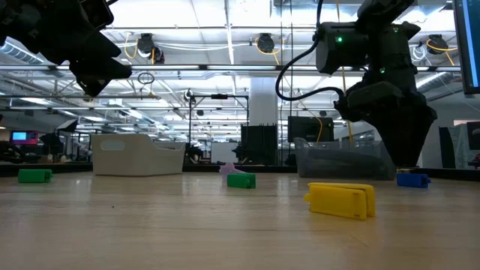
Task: Pick and place Stapler, Stapler remover, tape
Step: Put the blue small stapler into the black bin
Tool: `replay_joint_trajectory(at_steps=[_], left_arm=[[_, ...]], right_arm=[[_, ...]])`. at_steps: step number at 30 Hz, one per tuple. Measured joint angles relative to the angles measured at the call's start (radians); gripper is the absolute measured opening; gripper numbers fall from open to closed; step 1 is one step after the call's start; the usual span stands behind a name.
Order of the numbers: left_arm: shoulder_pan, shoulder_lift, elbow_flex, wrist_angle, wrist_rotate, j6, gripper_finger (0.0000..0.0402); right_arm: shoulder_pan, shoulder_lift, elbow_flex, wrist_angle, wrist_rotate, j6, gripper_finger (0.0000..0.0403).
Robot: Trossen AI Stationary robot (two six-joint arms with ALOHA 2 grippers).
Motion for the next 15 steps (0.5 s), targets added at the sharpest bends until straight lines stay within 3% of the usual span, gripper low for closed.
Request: replay_joint_trajectory(at_steps=[15], left_arm=[[0.0, 0.0, 0.0, 0.0, 0.0, 0.005, 0.0175]], right_arm=[[0.0, -0.004, -0.144, 0.16, -0.058, 0.089, 0.0194]])
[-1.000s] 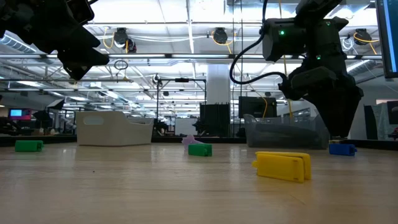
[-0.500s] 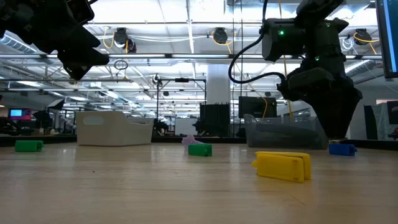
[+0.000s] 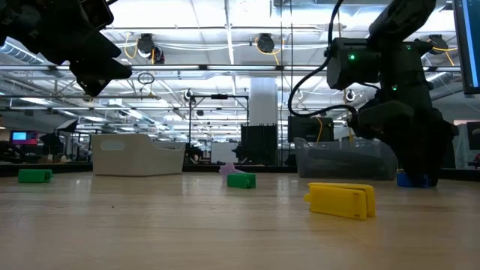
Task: Pick and place Stapler, Stapler remover, tape
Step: Put the blue small stapler into the black bin
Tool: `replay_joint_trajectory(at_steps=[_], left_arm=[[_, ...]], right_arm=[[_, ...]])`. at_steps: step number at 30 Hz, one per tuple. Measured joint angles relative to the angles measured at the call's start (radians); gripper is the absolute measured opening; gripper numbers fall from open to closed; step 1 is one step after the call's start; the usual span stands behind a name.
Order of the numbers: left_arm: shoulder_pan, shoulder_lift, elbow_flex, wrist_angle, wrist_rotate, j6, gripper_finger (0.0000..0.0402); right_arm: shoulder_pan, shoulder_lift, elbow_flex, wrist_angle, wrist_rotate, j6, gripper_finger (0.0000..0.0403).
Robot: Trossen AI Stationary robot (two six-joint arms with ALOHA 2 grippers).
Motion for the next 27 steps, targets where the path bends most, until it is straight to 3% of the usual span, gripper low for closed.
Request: replay_joint_trajectory(at_steps=[27], left_arm=[[0.0, 0.0, 0.0, 0.0, 0.0, 0.0, 0.0175]], right_arm=[[-0.001, 0.003, -0.004, 0.023, 0.03, 0.014, 0.0194]])
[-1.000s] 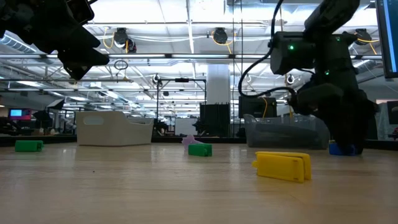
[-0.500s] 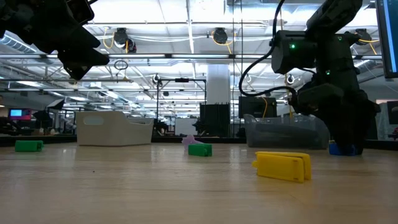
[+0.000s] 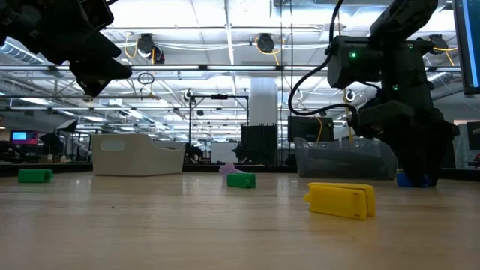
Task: Pick and place Stapler, Stapler remover, tape
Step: Put the blue small stapler into the black bin
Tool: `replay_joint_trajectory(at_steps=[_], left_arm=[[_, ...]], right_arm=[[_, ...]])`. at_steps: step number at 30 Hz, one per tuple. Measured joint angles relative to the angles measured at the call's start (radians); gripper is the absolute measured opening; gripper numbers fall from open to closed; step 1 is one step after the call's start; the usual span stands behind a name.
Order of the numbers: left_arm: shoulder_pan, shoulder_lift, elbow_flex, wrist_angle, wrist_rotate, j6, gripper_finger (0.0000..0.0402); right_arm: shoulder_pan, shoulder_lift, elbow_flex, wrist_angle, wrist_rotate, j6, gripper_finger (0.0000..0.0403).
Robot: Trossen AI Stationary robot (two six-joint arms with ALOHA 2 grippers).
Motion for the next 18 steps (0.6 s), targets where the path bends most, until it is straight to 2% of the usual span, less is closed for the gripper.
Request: replay_joint_trajectory(at_steps=[9, 18], left_arm=[[0.0, 0.0, 0.0, 0.0, 0.0, 0.0, 0.0175], [0.0, 0.0, 0.0, 0.0, 0.0, 0.0, 0.0175]], right_arm=[[0.0, 0.0, 0.0, 0.001, 0.003, 0.034, 0.0188], [-0.001, 0.001, 0.0, -0.009, 0.008, 0.034, 0.0131]])
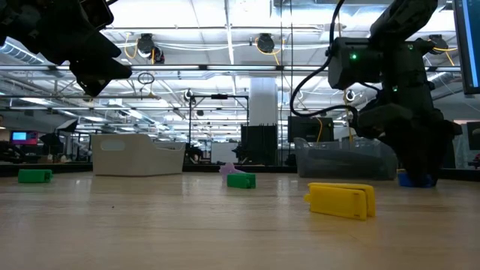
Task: Pick and place Stapler, Stapler remover, tape
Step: Put the blue small stapler into the black bin
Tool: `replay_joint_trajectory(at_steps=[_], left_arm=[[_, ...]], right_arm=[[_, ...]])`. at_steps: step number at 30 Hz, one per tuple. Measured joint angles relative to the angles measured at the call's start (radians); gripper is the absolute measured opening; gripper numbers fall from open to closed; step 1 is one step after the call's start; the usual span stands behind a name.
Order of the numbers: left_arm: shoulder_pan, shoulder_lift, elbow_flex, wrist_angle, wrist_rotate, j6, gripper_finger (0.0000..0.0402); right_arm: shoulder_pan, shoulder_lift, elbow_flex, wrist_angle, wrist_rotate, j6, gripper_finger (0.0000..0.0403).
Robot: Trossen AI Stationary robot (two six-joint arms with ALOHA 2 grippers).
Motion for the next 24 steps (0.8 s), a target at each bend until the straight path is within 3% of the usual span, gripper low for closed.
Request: replay_joint_trajectory(at_steps=[15, 24], left_arm=[[0.0, 0.0, 0.0, 0.0, 0.0, 0.009, 0.0175], [0.0, 0.0, 0.0, 0.0, 0.0, 0.004, 0.0175]], right_arm=[[0.0, -0.029, 0.002, 0.01, 0.001, -0.027, 0.0055], [-0.027, -0.245, 0.013, 0.166, 0.02, 0.034, 0.006]])
